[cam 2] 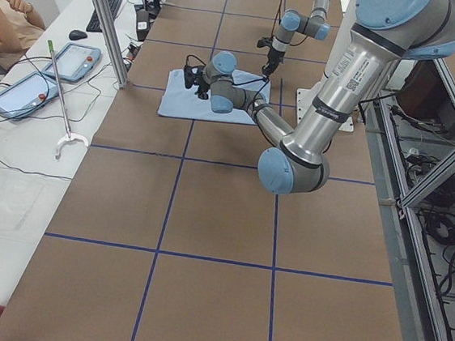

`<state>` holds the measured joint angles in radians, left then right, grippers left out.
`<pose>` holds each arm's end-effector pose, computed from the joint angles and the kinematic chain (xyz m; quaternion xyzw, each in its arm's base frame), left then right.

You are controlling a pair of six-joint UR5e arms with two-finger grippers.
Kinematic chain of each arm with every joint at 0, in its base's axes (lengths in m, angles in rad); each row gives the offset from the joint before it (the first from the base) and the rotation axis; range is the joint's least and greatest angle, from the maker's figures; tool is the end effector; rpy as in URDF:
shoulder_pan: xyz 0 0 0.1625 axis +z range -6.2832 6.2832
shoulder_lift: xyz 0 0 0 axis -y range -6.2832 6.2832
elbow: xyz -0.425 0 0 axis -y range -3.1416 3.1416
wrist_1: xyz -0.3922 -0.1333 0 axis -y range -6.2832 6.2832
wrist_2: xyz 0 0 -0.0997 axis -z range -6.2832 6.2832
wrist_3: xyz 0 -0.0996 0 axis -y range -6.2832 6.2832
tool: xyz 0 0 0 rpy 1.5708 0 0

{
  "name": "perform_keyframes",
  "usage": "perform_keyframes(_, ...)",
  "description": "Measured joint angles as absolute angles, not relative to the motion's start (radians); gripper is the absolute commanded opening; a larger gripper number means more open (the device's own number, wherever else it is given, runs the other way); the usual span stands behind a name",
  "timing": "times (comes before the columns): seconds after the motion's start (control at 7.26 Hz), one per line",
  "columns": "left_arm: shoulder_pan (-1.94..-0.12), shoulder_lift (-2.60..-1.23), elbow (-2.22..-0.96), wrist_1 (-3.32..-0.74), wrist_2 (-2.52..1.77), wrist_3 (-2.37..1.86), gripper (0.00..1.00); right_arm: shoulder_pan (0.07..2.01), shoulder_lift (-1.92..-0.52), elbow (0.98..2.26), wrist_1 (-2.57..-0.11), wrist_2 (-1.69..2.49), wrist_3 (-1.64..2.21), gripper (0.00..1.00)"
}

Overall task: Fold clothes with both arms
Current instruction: 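Move both grippers to the shirt's corners nearest the robot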

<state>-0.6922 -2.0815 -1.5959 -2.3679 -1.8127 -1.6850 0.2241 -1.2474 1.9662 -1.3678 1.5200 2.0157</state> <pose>0.4401 -0.5070 0.2589 0.0840 0.6153 -0.2375 0.7470 -0.5247 -0.2615 0.2879 -0.0264 -0.4444 0.3046 0.8420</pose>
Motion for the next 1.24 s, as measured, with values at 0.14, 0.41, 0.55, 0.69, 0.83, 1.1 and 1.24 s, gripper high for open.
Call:
perform_keyframes(0.14, -0.641, -2.056, -1.670, -2.304, -1.809, -1.722, 0.57, 0.225, -1.258, 1.991, -1.371, 1.525, 2.016, 0.00)
perform_keyframes(0.41, -0.496, -2.002, -1.865, -2.082, -1.767, -1.765, 0.60, 0.226, -1.275, 2.007, -1.373, 1.528, 2.016, 0.00)
perform_keyframes(0.55, -0.419, -1.937, -1.938, -2.028, -1.718, -1.793, 0.60, 0.226, -1.276, 2.007, -1.373, 1.528, 2.016, 0.00)
perform_keyframes(0.69, -0.348, -1.889, -1.970, -2.007, -1.673, -1.856, 0.60, 0.225, -1.275, 2.007, -1.373, 1.528, 2.016, 0.00)
perform_keyframes(0.83, -0.282, -1.868, -1.976, -2.000, -1.631, -1.935, 0.63, 0.225, -1.275, 2.006, -1.373, 1.528, 2.015, 0.00)
perform_keyframes(1.1, -0.218, -1.874, -1.938, -1.997, -1.567, -2.006, 0.68, 0.224, -1.275, 2.005, -1.373, 1.528, 2.014, 0.00)
perform_keyframes(1.24, -0.210, -1.883, -1.909, -1.998, -1.543, -2.014, 0.69, 0.224, -1.274, 2.003, -1.372, 1.528, 2.013, 0.00)
